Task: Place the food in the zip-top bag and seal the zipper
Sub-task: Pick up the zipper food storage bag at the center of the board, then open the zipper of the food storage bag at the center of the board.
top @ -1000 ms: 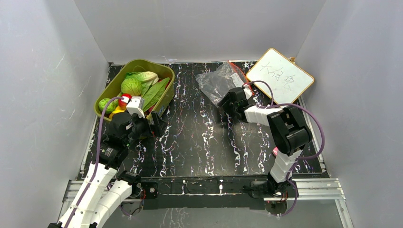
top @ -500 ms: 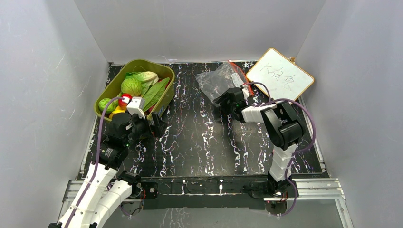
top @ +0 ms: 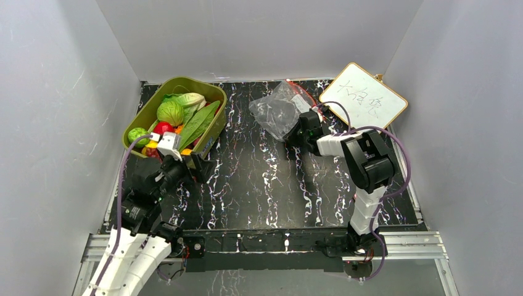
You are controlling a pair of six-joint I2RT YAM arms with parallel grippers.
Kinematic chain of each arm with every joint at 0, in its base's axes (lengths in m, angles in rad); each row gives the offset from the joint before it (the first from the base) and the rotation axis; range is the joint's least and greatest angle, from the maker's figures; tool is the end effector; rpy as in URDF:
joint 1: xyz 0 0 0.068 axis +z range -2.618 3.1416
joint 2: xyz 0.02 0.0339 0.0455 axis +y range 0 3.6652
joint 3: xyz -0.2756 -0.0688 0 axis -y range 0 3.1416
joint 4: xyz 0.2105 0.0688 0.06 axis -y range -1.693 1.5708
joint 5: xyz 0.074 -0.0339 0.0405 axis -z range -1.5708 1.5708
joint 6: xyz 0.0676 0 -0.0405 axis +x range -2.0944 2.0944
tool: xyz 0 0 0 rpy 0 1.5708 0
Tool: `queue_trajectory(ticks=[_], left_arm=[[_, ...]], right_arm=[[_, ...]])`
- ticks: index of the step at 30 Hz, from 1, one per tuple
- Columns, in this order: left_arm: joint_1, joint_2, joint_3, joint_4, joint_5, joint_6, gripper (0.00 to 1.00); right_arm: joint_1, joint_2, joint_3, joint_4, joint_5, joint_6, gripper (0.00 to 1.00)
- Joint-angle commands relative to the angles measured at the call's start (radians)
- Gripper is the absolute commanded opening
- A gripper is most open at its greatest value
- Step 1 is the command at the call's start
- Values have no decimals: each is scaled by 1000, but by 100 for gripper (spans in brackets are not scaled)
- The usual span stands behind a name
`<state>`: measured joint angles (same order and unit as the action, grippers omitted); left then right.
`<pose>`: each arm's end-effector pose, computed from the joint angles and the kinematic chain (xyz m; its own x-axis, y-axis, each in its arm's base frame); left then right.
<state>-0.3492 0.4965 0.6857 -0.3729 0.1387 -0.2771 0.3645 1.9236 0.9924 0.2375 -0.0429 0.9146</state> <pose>0.1018 -0.0470 0.3176 -0.2927 -0.1817 -0.9388 0.4018 0.8675 -0.2933 0.3707 0.1445 0.1485 -0.6711 0.5912 -0.4474 0.2372 0.7429 0.6259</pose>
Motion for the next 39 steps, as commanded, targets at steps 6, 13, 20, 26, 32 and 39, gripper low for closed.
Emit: queue_trajectory(ticks=[6, 13, 20, 26, 32, 39], left_arm=[[-4, -22, -48, 188, 98, 77, 95], [-4, 102, -25, 346, 352, 263, 87], [-6, 230, 15, 401, 637, 456, 87], [-7, 306, -19, 503, 666, 492, 90], [-11, 321, 12, 553, 795, 558, 90], [-38, 427, 60, 624, 832, 596, 88]], right_arm=[[4, -294, -69, -237, -112, -204, 0], [12, -525, -91, -389, -324, -196, 0], [17, -768, -89, -469, -461, -136, 0], [26, -862, -50, -496, -501, -180, 0], [28, -881, 2, -533, -525, -83, 0], [33, -923, 23, -459, -524, 69, 0]])
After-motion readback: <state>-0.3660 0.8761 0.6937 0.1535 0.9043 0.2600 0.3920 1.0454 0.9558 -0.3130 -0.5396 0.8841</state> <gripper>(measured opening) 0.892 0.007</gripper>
